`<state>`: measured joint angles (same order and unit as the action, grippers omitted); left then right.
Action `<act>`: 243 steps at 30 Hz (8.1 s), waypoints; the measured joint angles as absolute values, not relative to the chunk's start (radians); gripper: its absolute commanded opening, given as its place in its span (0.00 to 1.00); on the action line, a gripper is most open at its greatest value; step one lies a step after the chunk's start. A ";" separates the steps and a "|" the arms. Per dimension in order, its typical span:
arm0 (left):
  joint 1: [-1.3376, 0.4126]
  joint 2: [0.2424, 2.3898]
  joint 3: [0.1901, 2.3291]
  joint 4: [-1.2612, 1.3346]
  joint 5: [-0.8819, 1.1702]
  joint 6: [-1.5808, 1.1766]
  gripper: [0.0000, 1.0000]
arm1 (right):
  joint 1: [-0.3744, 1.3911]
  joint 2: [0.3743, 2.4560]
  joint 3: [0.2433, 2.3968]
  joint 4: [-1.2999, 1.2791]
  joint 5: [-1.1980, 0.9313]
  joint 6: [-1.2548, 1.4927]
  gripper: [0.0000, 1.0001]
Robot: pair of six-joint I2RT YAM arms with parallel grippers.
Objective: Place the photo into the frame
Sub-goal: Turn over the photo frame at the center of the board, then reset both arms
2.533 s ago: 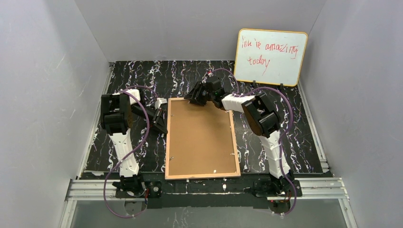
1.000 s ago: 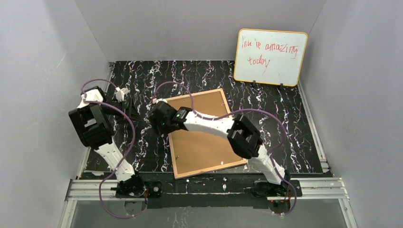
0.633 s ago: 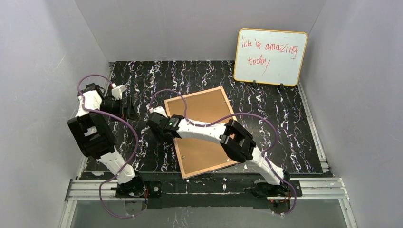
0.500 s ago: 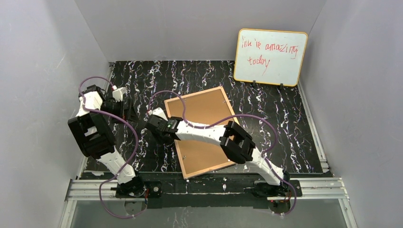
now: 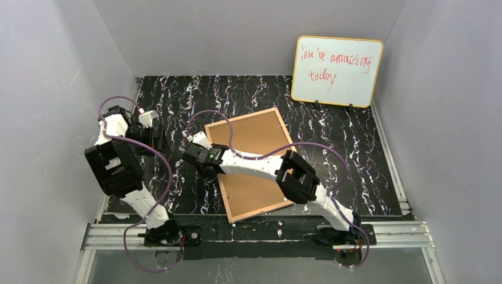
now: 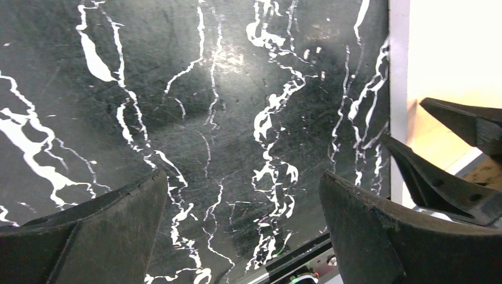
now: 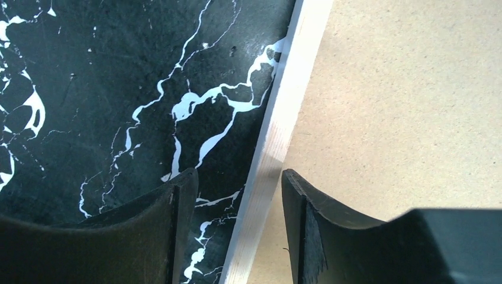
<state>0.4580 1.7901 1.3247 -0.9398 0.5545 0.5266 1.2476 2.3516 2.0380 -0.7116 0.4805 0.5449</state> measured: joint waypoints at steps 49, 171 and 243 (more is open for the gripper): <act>0.456 1.593 1.287 -0.862 0.712 0.359 0.86 | 1.057 2.047 2.072 -0.274 -0.054 0.994 0.01; 0.116 1.846 1.486 -0.991 0.345 0.543 0.87 | 0.432 1.703 0.668 0.444 -0.500 0.911 0.97; 0.052 1.700 0.206 1.352 0.168 -0.044 0.98 | 0.067 1.604 0.231 1.156 0.228 0.091 0.99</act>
